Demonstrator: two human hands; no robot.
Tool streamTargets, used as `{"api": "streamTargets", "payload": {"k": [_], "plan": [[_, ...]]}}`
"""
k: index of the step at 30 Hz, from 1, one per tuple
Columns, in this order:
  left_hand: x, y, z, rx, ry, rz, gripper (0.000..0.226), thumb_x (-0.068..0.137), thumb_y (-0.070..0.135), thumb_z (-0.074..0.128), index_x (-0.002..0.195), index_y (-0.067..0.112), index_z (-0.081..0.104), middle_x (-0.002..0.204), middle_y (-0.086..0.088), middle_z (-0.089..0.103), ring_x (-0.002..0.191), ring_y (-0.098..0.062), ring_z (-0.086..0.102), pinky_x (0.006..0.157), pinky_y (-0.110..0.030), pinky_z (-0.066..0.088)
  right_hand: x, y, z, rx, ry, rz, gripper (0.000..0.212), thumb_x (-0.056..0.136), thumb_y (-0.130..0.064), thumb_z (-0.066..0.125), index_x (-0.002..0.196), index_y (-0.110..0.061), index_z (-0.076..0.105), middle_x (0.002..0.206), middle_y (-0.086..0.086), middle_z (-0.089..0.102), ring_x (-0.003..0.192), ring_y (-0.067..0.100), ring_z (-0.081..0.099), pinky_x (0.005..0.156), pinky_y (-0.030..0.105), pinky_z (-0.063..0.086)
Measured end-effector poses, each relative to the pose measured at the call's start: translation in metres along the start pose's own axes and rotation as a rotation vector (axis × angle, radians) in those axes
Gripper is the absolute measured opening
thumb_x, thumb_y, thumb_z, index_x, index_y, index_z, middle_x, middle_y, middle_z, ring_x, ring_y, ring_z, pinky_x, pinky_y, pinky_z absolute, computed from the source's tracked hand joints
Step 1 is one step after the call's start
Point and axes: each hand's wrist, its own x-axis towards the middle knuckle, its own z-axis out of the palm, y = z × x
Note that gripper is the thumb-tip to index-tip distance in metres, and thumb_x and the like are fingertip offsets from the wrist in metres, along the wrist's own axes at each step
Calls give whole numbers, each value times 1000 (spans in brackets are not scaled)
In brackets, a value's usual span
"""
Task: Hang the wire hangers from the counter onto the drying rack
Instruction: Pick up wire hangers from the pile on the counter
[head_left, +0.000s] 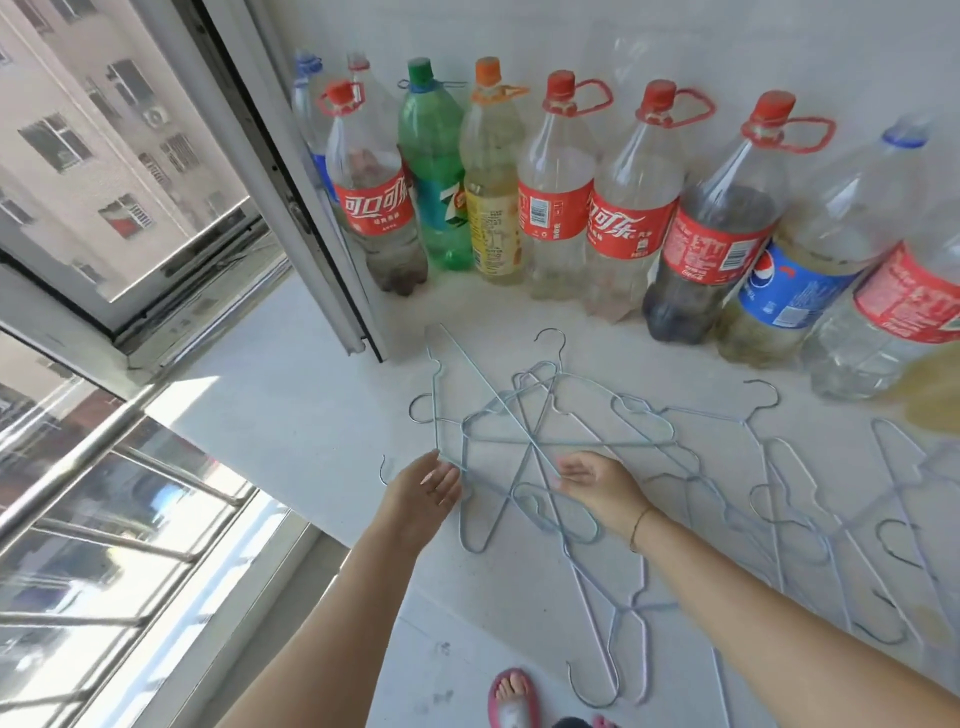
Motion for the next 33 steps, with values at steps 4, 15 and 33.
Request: {"api": "streamTargets", "payload": {"k": [4, 15, 33], "plan": [[8, 7, 13, 52, -41, -25, 10, 91, 19, 54, 83, 15, 58, 83, -3, 57, 78, -16, 58, 73, -26, 44, -14, 11, -16, -7, -13, -18, 27, 79, 0, 65, 101, -15, 61, 104, 9, 66, 94, 17, 60, 93, 27, 46], [1, 24, 53, 101, -258, 77, 15, 96, 16, 47, 107, 11, 55, 103, -4, 66, 91, -17, 63, 89, -30, 47, -100, 48, -69, -393, -65, -82, 21, 69, -14, 76, 75, -31, 64, 82, -9, 58, 76, 2, 54, 74, 8, 39], [-43, 54, 60, 171, -238, 185, 9, 91, 20, 53, 97, 19, 61, 88, 5, 72, 91, -14, 62, 82, -29, 47, -119, 48, -65, -267, -50, -133, 20, 70, -11, 74, 69, -29, 64, 76, -10, 63, 75, 3, 57, 76, 17, 45]]}}
